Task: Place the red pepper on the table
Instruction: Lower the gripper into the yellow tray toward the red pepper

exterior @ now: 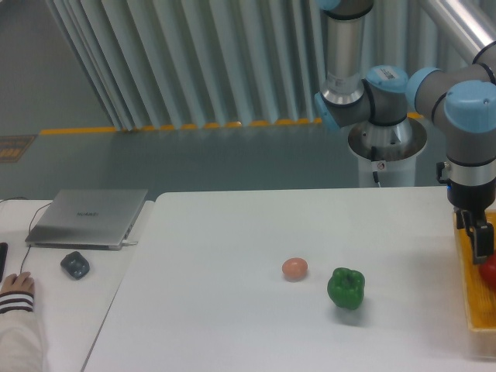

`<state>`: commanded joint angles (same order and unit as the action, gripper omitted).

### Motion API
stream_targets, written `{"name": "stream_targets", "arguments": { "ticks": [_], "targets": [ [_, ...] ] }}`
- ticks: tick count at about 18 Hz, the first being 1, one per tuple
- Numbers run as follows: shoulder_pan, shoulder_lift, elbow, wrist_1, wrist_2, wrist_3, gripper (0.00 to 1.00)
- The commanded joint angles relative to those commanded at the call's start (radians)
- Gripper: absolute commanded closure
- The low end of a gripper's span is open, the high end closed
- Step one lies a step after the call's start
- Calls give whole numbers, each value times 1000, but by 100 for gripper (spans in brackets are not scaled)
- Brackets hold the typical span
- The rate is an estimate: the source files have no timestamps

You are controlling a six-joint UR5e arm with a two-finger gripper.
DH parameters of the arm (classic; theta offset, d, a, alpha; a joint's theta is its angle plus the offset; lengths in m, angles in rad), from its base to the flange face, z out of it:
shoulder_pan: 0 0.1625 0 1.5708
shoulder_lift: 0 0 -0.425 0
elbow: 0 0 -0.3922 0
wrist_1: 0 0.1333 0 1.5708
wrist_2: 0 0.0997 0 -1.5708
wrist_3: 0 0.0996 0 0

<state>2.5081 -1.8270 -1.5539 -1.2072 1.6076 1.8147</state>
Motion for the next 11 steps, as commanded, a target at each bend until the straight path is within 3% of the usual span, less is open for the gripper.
{"name": "stream_targets", "arguments": {
  "ticks": [11],
  "targets": [
    [14, -2, -21, 8, 0, -17, 0]
  ]
}}
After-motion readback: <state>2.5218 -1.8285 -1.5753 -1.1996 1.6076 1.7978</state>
